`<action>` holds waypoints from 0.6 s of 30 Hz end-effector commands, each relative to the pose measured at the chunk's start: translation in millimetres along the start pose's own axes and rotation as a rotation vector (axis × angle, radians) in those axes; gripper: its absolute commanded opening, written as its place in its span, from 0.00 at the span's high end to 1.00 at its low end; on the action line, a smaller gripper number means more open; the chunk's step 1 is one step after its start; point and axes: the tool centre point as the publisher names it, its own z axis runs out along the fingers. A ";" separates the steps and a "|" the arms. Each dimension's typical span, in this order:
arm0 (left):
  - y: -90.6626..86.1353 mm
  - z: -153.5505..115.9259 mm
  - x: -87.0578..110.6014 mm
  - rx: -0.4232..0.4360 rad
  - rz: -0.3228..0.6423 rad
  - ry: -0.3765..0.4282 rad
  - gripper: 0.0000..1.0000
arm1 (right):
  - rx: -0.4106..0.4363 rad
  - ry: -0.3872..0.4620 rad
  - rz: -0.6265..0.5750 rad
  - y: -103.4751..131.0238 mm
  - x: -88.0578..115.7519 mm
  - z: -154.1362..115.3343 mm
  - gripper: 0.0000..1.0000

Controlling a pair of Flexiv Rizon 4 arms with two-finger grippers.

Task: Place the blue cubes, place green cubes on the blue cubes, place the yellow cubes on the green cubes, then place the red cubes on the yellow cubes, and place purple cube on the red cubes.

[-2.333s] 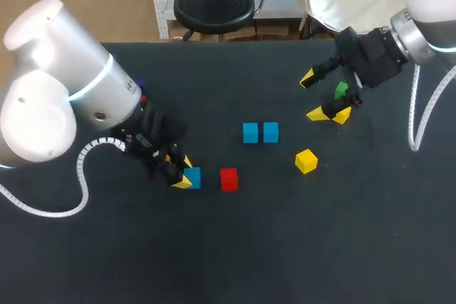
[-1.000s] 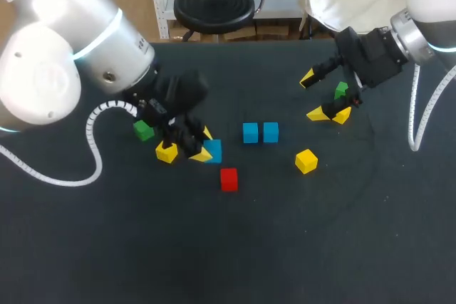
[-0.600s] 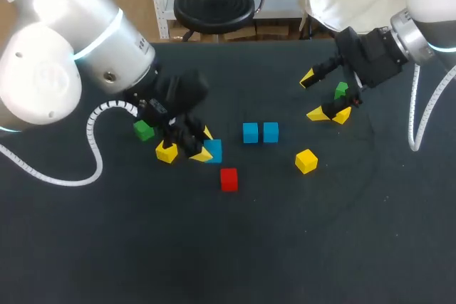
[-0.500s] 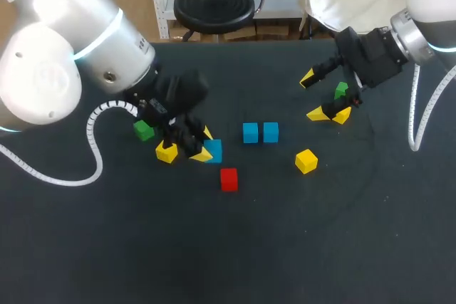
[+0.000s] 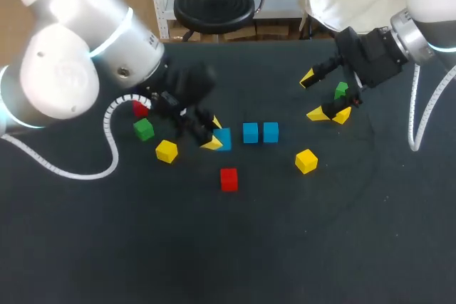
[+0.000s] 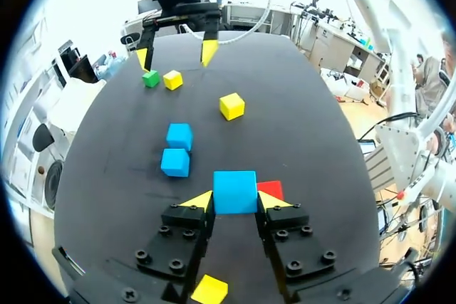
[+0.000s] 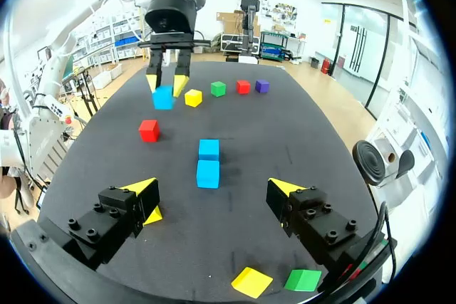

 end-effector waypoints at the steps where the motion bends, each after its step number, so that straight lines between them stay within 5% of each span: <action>1: 5.0 8.8 -0.2 -0.022 0.017 0.022 1.00 | 0.000 0.000 0.000 0.0 -0.1 0.2 0.00; 18: 12.4 9.9 13.9 -0.056 -0.044 0.057 1.00 | 0.000 0.000 0.000 0.0 -0.1 0.2 0.00</action>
